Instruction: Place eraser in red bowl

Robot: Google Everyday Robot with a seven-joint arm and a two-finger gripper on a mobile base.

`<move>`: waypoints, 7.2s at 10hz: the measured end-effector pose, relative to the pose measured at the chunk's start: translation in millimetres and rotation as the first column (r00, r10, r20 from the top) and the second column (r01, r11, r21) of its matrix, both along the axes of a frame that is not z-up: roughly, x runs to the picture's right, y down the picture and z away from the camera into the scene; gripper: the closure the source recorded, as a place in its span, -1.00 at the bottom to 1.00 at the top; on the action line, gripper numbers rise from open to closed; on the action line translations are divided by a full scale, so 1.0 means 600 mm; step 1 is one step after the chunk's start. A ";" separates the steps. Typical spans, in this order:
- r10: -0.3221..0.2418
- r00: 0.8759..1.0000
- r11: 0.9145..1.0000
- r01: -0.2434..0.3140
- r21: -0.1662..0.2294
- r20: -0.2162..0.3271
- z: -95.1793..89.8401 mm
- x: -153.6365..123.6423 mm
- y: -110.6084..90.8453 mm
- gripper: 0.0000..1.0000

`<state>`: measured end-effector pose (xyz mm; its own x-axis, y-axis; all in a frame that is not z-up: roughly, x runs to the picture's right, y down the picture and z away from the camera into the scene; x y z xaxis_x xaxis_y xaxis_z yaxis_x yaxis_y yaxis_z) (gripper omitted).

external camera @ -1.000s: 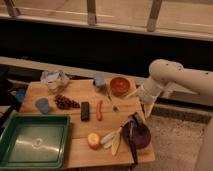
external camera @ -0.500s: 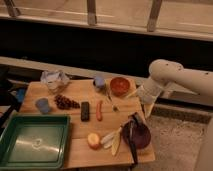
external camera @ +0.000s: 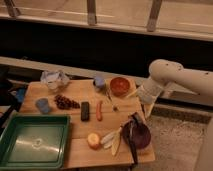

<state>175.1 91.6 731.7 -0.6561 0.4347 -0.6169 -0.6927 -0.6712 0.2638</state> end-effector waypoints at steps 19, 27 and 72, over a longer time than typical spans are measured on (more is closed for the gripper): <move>-0.359 0.922 0.923 0.328 0.198 0.144 -0.023 -0.197 -0.072 -0.60; -0.574 0.795 0.793 0.480 0.376 0.196 0.059 -0.399 -0.128 -0.60; -0.518 0.749 0.850 0.506 0.148 0.413 0.289 -0.490 0.037 0.97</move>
